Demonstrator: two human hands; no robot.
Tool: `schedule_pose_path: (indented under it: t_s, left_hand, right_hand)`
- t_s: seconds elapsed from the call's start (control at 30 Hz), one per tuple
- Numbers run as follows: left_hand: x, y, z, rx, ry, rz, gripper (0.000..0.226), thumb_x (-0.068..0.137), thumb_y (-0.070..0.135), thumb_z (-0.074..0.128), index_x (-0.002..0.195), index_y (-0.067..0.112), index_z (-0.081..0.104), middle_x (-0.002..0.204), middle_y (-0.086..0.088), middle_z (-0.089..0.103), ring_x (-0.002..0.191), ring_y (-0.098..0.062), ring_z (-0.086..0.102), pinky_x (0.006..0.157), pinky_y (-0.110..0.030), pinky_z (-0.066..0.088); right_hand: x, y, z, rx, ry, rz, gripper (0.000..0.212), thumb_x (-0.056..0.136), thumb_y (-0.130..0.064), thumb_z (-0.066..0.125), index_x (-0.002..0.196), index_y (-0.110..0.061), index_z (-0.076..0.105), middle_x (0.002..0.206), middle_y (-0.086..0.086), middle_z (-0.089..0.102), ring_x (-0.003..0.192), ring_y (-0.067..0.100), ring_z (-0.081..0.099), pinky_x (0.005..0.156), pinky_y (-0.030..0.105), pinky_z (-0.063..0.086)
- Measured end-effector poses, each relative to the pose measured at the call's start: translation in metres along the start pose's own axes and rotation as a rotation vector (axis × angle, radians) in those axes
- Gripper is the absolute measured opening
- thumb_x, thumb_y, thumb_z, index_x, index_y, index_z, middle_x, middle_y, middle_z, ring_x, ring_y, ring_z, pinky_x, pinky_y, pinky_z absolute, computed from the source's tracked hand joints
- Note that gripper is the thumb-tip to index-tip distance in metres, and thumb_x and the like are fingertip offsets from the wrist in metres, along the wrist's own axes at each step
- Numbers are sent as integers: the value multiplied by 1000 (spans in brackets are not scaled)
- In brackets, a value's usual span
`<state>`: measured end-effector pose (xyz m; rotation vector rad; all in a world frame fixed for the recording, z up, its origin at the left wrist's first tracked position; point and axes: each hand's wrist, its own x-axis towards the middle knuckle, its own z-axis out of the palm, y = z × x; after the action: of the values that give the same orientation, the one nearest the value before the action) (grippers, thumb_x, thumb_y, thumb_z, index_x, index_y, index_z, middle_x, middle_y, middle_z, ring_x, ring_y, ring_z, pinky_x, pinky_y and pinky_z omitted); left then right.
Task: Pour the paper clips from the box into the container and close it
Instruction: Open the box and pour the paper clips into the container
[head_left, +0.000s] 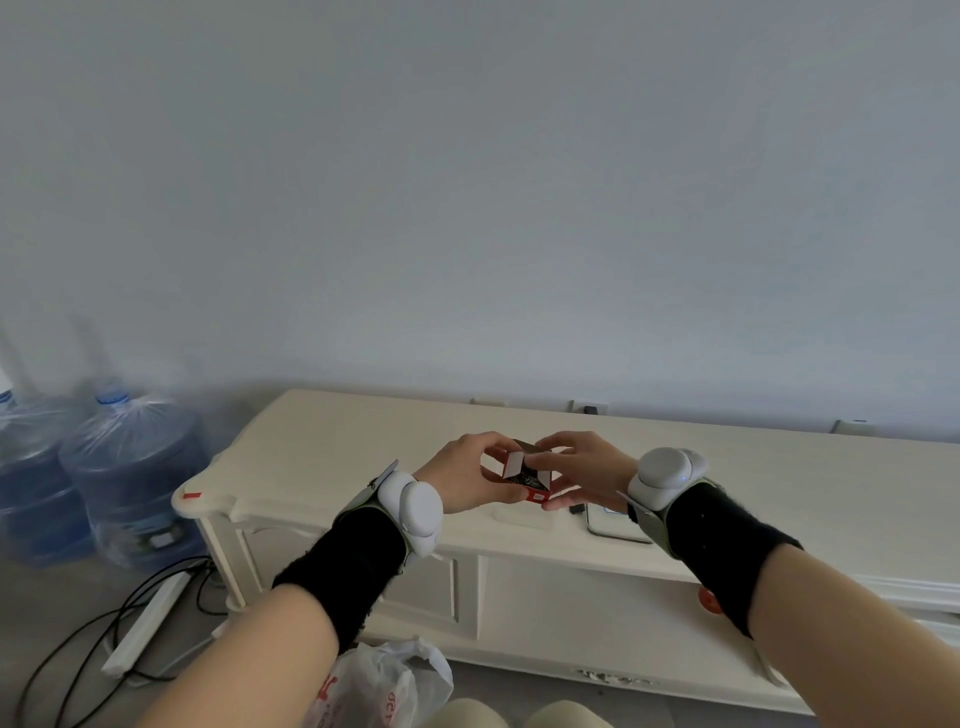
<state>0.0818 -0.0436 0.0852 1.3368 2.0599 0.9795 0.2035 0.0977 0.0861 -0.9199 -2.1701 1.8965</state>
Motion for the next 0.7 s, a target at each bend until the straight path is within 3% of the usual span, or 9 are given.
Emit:
schedule_pose_path:
  t_s: [0.13,0.27,0.43,0.7]
  left_hand:
    - [5,-1,4,2,48,-29,47,74,42,74,116,25,60,115,7,63,90,-16,73,74,-19,53]
    - [12,-5,8,13,74,-53,42,75,39,74,112,23,62,111,6,65,87,-19,74,82,-31,59]
    - [20,-12,11,-16,63,-64,29,82,28,66,111,22,62,107,6,63,83,-22,75,75,-23,60]
    - [45,-11,7,-94,45,-63,28,94,13,44,114,8,63,118,-14,60,104,-32,66,86,-38,59]
  right_hand:
    - [7,5,1,0,19,7,34,82,-12,69,113,-8,55,97,16,65,73,25,70,65,36,63]
    - [10,8,0,20,4,35,34,83,-7,64,116,-6,55,96,16,65,73,24,71,68,38,63]
    - [14,12,-6,88,-63,47,26,86,-2,53,111,-4,56,97,17,64,78,28,70,71,38,62]
    - [36,16,-25,189,-135,62,20,86,9,51,94,-6,61,94,20,67,77,26,72,63,34,61]
